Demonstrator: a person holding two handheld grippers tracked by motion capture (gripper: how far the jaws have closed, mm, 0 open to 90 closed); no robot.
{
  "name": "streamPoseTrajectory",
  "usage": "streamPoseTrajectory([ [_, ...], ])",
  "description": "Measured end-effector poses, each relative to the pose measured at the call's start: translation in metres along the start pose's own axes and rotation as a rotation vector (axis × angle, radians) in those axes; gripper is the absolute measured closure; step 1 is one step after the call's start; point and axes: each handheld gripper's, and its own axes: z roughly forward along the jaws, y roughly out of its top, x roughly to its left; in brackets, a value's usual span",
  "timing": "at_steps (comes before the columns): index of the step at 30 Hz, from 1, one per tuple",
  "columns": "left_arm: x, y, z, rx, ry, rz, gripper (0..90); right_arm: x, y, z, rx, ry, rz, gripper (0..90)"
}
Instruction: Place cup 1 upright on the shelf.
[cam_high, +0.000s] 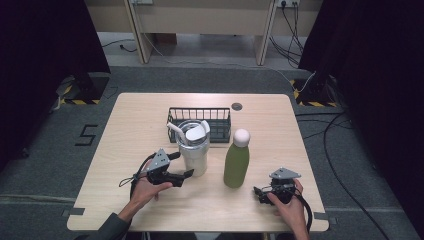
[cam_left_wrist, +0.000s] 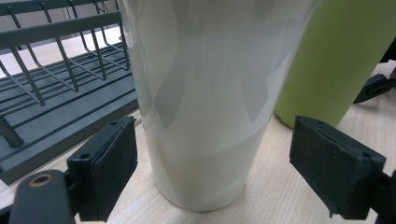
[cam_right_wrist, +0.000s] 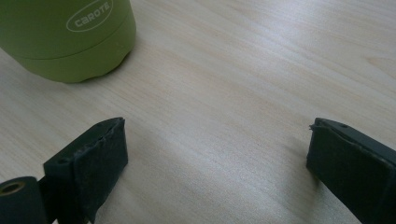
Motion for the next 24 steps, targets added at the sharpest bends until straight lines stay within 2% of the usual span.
streamPoseTrajectory([
  [1,0.000,0.000,0.001,-0.003,-0.005,-0.010,14.9,0.000,0.000,0.000,0.000,0.000,0.000,5.7],
  [4,0.002,0.001,0.005,-0.010,0.000,0.002,14.9,0.000,0.000,0.000,0.000,0.000,0.000,5.6],
  [11,0.002,0.003,0.009,-0.025,0.001,-0.002,14.9,0.000,0.000,0.000,0.001,0.001,0.002,5.4],
  [16,0.000,0.004,0.016,-0.033,0.020,0.022,13.4,0.000,0.000,0.000,0.001,0.001,0.002,5.3],
  [20,0.000,0.004,0.022,-0.048,0.026,0.024,11.6,0.000,0.000,0.000,0.001,0.001,0.002,5.2],
  [21,0.000,0.005,0.023,-0.054,0.040,0.044,11.2,0.000,0.000,0.000,0.002,0.001,0.003,5.2],
  [24,0.000,0.003,0.026,-0.062,0.033,0.035,10.4,0.000,0.000,0.000,0.001,0.001,0.002,5.2],
])
